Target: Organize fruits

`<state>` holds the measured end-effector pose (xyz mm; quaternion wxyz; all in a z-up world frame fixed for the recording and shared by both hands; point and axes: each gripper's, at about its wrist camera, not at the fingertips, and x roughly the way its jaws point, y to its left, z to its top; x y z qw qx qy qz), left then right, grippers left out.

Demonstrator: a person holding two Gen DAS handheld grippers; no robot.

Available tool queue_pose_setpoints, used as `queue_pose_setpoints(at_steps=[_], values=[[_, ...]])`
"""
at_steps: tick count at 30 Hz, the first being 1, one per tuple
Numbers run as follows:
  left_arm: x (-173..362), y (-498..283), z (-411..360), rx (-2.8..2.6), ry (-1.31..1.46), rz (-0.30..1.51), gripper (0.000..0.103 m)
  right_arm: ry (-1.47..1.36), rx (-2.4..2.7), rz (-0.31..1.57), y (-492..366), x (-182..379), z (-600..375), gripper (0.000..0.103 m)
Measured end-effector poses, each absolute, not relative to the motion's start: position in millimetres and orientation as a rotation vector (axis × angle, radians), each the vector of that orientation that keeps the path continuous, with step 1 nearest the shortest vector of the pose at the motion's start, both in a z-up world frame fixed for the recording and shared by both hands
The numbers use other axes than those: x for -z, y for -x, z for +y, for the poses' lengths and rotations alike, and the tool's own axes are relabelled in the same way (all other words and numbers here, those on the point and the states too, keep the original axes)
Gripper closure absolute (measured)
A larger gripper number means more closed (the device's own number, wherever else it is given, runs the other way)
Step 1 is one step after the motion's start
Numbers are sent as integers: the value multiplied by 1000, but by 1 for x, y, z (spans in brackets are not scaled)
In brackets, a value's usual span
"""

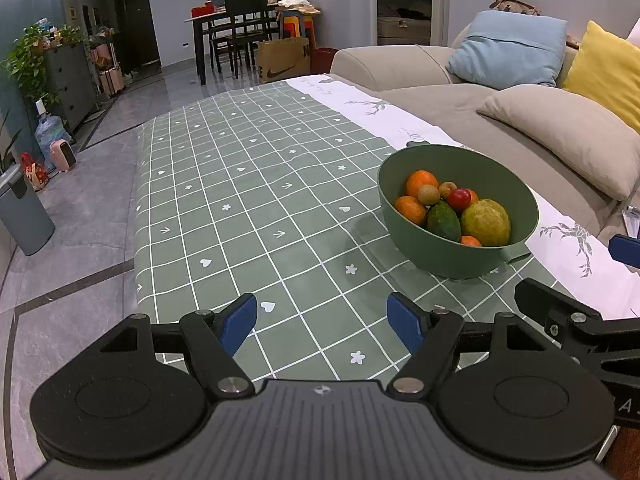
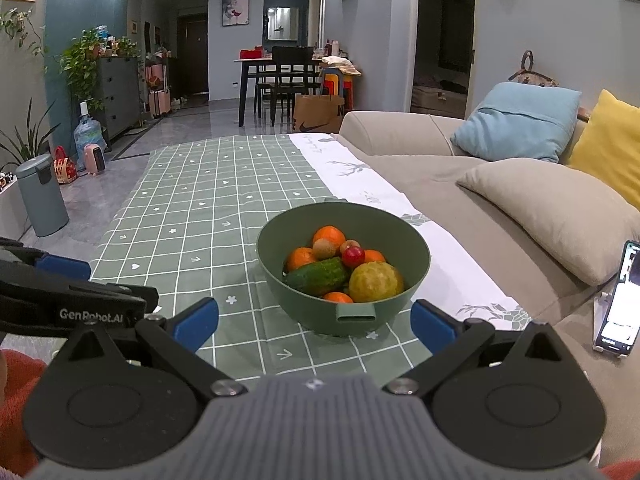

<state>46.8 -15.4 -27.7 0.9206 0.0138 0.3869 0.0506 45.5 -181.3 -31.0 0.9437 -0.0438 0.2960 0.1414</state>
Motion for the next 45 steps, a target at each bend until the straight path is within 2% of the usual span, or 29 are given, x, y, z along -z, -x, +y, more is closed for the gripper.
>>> queue_pose_setpoints(at_steps=[45], values=[[23,-45,-17,-97,-25,787,16,98,-288,596,-46,28,-182,5]])
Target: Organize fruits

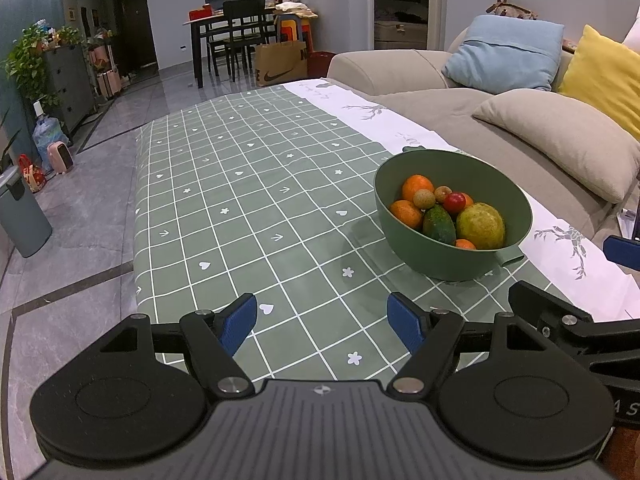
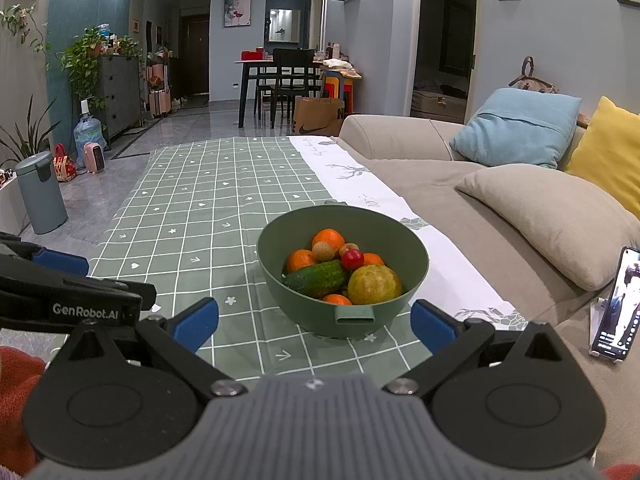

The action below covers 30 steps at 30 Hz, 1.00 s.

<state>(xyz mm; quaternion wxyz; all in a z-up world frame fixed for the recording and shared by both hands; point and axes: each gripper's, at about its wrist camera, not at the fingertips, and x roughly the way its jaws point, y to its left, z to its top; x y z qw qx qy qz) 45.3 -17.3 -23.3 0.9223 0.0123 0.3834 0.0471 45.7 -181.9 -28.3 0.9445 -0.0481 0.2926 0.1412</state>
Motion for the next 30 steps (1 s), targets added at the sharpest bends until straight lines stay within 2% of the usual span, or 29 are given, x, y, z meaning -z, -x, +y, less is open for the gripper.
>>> queue_pose_setpoints(at_steps=[30], values=[[20,-44,-14,-83,-37,763,16,100,-284,605,-47,30,-184,5]])
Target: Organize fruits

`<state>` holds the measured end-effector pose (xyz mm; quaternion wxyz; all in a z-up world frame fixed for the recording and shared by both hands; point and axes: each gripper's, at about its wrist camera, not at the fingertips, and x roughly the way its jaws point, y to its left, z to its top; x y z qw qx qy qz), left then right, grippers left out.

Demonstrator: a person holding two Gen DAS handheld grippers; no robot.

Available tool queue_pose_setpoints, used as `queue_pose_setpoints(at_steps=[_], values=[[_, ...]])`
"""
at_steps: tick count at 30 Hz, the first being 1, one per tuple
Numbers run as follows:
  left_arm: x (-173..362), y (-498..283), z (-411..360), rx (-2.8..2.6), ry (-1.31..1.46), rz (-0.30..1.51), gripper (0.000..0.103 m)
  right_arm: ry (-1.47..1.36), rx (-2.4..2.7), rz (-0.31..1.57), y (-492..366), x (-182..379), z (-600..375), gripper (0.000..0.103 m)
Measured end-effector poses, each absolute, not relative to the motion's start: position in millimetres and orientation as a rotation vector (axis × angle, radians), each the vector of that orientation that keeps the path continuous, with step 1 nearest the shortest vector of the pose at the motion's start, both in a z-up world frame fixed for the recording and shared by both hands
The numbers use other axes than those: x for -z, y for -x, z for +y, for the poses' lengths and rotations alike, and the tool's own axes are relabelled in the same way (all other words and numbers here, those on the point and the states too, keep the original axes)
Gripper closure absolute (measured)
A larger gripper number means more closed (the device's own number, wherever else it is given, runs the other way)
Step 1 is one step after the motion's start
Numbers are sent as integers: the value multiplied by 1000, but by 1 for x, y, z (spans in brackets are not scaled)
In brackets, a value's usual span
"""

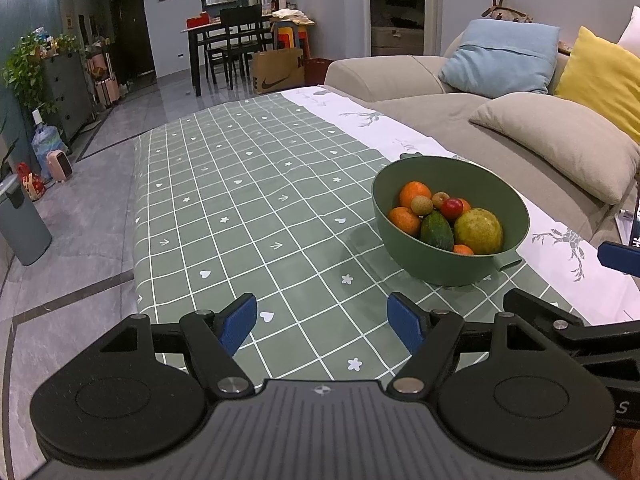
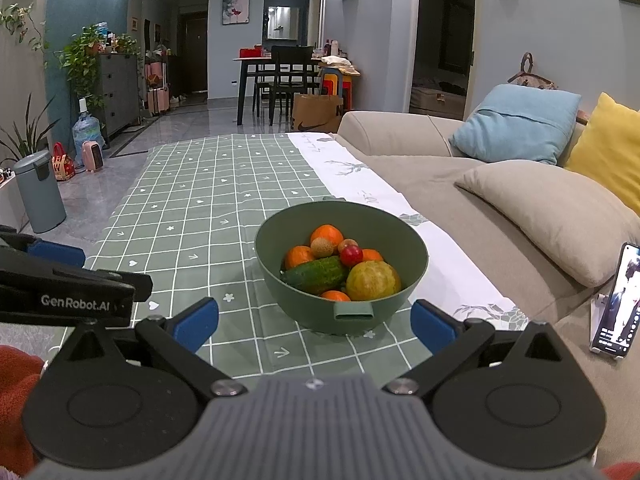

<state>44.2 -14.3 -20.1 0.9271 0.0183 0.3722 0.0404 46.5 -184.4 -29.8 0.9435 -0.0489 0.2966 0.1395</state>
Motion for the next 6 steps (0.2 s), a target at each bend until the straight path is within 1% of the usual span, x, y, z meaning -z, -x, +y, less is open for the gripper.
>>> queue_pose_setpoints(at_steps=[6], values=[[20,-44,-13,-82,-41,759,16,100,-285,606,-46,30,-184,5]])
